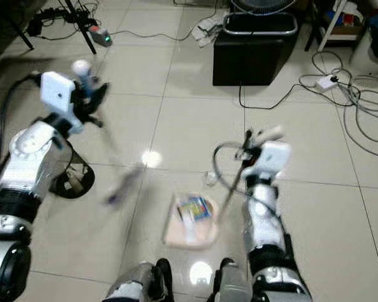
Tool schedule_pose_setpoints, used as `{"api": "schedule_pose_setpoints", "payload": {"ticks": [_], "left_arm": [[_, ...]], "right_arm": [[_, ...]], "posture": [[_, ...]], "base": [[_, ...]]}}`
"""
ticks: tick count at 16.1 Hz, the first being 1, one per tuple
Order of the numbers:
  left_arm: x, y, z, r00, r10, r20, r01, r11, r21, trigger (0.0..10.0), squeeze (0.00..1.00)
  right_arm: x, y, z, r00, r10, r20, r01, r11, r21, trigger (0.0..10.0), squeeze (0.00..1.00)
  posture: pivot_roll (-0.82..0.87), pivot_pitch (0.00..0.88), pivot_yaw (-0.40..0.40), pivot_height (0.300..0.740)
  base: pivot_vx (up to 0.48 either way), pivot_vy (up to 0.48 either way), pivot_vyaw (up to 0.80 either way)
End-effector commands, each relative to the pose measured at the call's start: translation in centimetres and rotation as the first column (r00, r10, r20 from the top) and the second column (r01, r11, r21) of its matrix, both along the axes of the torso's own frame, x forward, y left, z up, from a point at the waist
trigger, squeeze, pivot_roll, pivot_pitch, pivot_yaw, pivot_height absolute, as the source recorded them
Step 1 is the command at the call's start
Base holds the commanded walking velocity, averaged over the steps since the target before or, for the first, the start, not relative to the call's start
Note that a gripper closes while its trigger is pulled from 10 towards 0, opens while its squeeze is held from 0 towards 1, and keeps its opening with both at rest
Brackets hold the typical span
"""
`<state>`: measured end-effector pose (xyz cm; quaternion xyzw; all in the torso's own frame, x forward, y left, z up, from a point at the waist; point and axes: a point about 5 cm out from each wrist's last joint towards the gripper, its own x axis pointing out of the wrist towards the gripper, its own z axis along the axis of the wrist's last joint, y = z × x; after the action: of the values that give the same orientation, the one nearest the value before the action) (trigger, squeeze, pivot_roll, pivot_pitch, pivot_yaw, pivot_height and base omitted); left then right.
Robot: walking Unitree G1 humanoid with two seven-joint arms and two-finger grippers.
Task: Sweep floor
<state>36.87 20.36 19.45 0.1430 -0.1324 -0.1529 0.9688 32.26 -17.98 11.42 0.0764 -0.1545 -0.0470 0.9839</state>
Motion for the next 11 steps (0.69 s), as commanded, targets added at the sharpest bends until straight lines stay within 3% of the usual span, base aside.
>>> {"api": "schedule_pose_setpoints", "payload": {"ticks": [1, 2, 5, 6, 8, 9, 11], "left_arm": [[-0.6, 1.3, -1.0, 0.997, 0.072, -0.001, -0.072, 0.997, 0.019, 10.0, 0.0], [-1.3, 1.5, -2.4, 0.995, 0.098, -0.029, -0.098, 0.995, 0.0, 10.0, 0.0], [-2.7, 1.9, -4.5, 0.985, 0.148, -0.09, -0.159, 0.98, -0.12, 10.0, 0.0], [-3.6, 1.7, -5.3, 0.98, 0.174, -0.098, -0.187, 0.971, -0.147, 10.0, 0.0], [-4.4, 1.5, -5.8, 0.976, 0.19, -0.104, -0.204, 0.967, -0.151, 10.0, 0.0], [-5.2, 0.5, -6.0, 0.976, 0.185, -0.118, -0.203, 0.967, -0.157, 10.0, 0.0], [-5.5, -0.2, -5.7, 0.979, 0.179, -0.092, -0.19, 0.974, -0.127, 10.0, 0.0]], "right_arm": [[0.3, -0.1, 2.5, 0.996, -0.004, 0.087, 0.0, 0.999, 0.051, 10.0, 0.0], [0.3, -0.4, 4.3, 0.991, -0.014, 0.135, 0.002, 0.996, 0.085, 10.0, 0.0], [0.5, 0.1, 6.9, 0.988, 0.034, 0.153, -0.043, 0.998, 0.056, 10.0, 0.0], [0.5, 0.2, 8.8, 0.982, 0.057, 0.179, -0.072, 0.995, 0.075, 10.0, 0.0], [0.4, 0.4, 10.3, 0.978, 0.076, 0.192, -0.093, 0.992, 0.081, 10.0, 0.0], [0.4, 0.5, 12.2, 0.975, 0.092, 0.204, -0.111, 0.99, 0.086, 10.0, 0.0], [0.3, 0.4, 13.0, 0.973, 0.095, 0.211, -0.117, 0.988, 0.097, 10.0, 0.0]], "posture": [[0.02, 0.107, 0.108, 0.74], [0.02, 0.101, 0.108, 0.74], [0.0, 0.082, 0.093, 0.74], [0.0, 0.072, 0.087, 0.74], [-0.01, 0.066, 0.085, 0.74], [0.0, 0.064, 0.072, 0.74], [0.0, 0.06, 0.067, 0.74]], "base": [[0.0, 0.0, 0.0], [0.0, 0.0, 0.0], [0.0, 0.0, 0.0], [0.0, 0.0, 0.8], [0.0, 0.0, 0.8], [0.0, 0.0, 0.8], [0.0, 0.0, 0.8]]}}
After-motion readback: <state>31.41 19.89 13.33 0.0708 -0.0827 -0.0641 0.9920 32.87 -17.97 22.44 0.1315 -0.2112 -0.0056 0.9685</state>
